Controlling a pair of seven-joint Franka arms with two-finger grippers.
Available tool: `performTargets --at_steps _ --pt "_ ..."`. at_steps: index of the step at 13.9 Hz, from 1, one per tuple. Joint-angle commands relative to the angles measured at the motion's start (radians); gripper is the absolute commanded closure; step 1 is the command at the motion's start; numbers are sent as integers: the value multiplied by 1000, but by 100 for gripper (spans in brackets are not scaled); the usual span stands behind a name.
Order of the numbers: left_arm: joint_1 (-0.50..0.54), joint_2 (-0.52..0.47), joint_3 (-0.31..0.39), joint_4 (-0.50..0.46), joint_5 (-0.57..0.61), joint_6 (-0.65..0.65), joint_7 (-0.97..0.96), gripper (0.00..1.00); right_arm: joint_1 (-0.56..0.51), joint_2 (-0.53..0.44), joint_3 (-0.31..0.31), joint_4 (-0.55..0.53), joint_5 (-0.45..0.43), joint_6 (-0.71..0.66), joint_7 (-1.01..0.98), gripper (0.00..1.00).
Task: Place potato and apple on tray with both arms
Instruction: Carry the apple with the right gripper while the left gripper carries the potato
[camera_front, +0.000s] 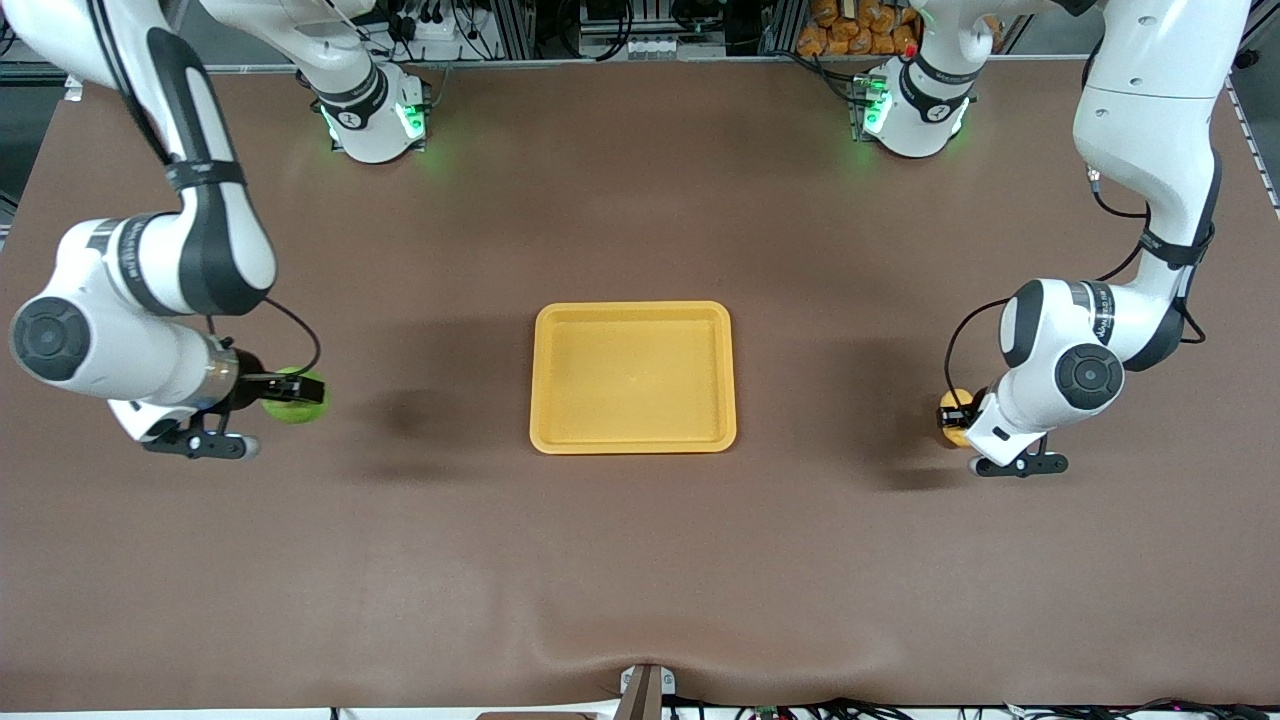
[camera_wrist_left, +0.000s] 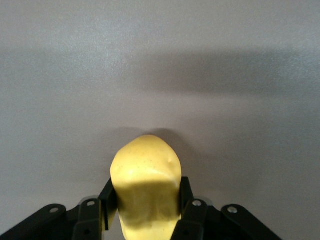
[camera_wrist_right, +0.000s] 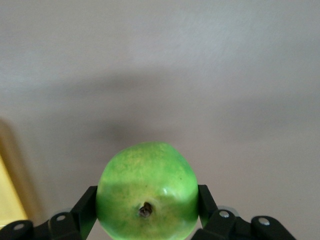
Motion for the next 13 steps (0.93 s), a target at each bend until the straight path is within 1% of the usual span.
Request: performTargets --at_steps 1,2,3,4,5,8,9,11,13 --pt "-13 -33 -6 5 27 -11 -11 93 68 -55 -7 -41 42 -24 181 100" --pt "-16 -41 -9 7 28 -12 -3 96 102 -62 -7 -47 43 -24 253 100" --pt "-18 -46 -10 7 28 -14 -1 96 131 -68 -7 -57 45 -26 316 100" --pt "-20 -49 -13 7 28 -17 -1 99 166 -71 -7 -61 45 -26 355 100" --pt "-21 -59 -16 8 28 -18 0 100 206 -69 -8 -61 45 -20 389 100" --pt "-21 -87 -62 8 28 -23 -11 100 315 -57 -8 -63 45 22 658 100" --pt "-20 -90 -82 14 28 -41 -14 100 343 -46 -8 -63 46 28 709 100" --pt "-20 -92 -122 57 28 -104 -15 100 416 -22 -7 -63 46 46 714 100" --pt "-20 -92 -174 103 27 -184 -46 100 467 4 -7 -61 45 115 703 100"
